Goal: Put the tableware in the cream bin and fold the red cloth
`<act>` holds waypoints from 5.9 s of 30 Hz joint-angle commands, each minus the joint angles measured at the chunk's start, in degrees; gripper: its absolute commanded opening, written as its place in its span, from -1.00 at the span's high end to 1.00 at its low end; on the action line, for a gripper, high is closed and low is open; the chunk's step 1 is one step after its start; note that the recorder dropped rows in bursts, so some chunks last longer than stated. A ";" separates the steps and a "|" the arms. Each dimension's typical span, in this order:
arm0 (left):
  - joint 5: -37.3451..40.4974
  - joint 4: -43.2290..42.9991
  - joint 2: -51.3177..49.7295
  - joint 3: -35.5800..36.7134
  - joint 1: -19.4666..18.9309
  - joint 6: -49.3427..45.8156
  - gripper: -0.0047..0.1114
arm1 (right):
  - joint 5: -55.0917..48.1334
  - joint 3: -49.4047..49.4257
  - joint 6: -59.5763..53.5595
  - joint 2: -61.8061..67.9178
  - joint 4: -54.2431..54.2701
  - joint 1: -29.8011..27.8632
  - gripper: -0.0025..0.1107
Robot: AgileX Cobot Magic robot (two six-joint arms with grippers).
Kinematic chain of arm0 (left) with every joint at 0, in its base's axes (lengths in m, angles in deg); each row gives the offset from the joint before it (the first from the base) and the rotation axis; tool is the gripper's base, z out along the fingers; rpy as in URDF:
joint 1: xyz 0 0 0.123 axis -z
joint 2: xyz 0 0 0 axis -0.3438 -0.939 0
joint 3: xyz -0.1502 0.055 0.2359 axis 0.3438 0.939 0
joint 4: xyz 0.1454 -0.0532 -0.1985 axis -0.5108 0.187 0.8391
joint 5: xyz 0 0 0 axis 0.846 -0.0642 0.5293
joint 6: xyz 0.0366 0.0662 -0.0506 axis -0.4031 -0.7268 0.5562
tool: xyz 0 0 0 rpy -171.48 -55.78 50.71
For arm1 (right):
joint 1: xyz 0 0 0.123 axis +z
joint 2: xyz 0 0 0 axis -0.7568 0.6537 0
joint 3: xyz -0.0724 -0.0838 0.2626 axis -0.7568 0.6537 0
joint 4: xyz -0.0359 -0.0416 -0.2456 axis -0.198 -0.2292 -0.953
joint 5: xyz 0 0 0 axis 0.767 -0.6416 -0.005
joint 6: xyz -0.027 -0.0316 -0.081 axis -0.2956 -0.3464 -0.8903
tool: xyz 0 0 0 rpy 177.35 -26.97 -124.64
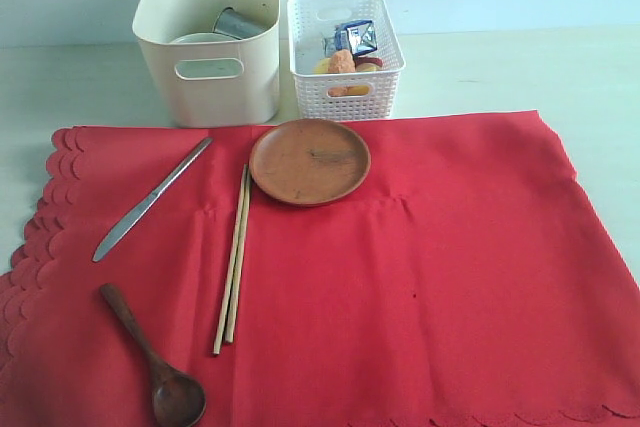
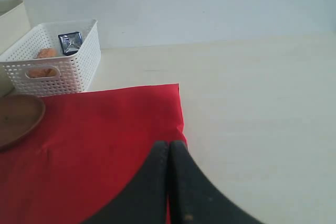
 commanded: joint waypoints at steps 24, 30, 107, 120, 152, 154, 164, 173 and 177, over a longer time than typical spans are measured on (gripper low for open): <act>-0.88 -0.41 -1.11 -0.82 0.37 -0.16 0.92 | 0.59 0.25 -0.09 -0.36 -0.33 -0.38 0.96; -0.65 -0.41 -1.23 -0.09 0.37 -0.16 0.92 | 0.59 0.25 -0.09 -0.36 -0.33 -0.38 0.96; 25.74 17.43 -95.07 -56.03 16.67 -32.51 0.29 | 0.59 0.25 -0.09 -0.36 -0.20 -0.38 0.96; 26.09 17.17 -92.56 -56.03 16.67 -32.94 0.92 | 0.59 0.25 -0.09 -0.36 -0.37 -0.38 0.96; 4.93 25.05 -68.20 -56.03 16.32 -32.94 0.92 | 0.48 0.25 -0.09 -0.36 -0.32 -0.38 0.96; -0.94 26.60 -69.29 -56.03 16.32 -32.94 0.92 | 0.48 0.25 -0.09 -0.36 -0.32 -0.38 0.96; -20.57 28.54 -81.16 -60.21 16.32 -32.80 0.92 | 0.48 0.25 -0.09 -0.36 -0.32 -0.38 0.96; -19.86 29.26 -92.18 -69.41 16.32 -29.27 0.92 | 0.48 0.25 -0.09 -0.36 -0.32 -0.38 0.96; -18.41 30.25 -95.22 -71.54 16.32 -29.27 0.92 | 0.48 0.25 -0.09 -0.36 -0.32 -0.38 0.96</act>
